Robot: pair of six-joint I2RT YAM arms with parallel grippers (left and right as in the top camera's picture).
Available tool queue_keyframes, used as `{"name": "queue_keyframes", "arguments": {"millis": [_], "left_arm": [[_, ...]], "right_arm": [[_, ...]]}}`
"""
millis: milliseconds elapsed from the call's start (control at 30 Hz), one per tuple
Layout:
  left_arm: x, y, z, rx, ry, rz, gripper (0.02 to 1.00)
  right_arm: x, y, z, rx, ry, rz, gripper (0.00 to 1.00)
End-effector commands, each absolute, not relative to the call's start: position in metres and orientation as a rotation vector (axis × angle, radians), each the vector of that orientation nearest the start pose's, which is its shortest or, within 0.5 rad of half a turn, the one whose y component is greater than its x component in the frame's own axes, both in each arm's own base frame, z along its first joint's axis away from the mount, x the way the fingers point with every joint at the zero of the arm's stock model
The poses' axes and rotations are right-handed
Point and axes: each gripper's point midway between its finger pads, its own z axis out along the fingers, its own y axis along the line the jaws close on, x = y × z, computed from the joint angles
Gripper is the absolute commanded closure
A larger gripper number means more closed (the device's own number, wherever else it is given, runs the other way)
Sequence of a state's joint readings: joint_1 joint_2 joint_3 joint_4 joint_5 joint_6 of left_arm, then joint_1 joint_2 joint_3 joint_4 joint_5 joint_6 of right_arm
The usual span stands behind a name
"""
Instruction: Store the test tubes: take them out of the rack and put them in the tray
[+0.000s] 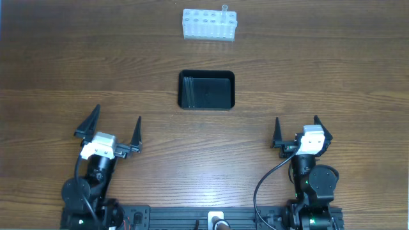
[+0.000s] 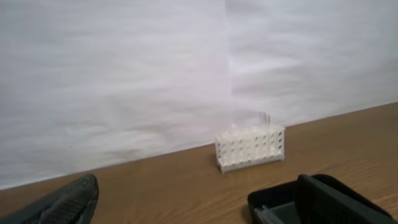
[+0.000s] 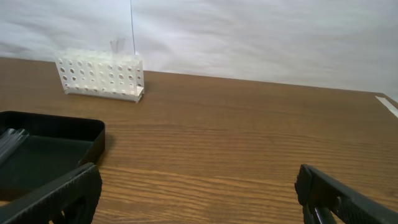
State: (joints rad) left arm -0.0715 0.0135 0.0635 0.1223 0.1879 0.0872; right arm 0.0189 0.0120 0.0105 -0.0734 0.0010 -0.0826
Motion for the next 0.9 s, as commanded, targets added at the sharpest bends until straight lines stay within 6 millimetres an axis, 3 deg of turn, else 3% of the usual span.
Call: {"name": "queue_keyframes", "arguments": {"millis": [33,233,400,733,900], "left_arm": [[0.237,-0.052,0.213,0.287,1.391,-0.123,0.02],[0.239,-0.054,0.194,0.298,1.465,-0.139,0.02],[0.24,-0.052,0.161,0.292,1.605,-0.147,0.018],[0.24,-0.048,0.162,0.281,1.602,-0.135,0.02],[0.243,-0.031,0.162,0.225,1.61,-0.081,0.018]], "right_arm": [[0.246,0.004,0.156,-0.084,1.647,-0.049,0.007],[0.246,0.004,0.156,-0.084,1.648,-0.049,0.009],[0.246,0.004,0.156,-0.084,1.647,-0.049,0.009],[0.246,0.004,0.156,-0.084,1.647,-0.049,0.007],[0.246,0.004,0.156,-0.084,1.647,-0.049,0.007]]}}
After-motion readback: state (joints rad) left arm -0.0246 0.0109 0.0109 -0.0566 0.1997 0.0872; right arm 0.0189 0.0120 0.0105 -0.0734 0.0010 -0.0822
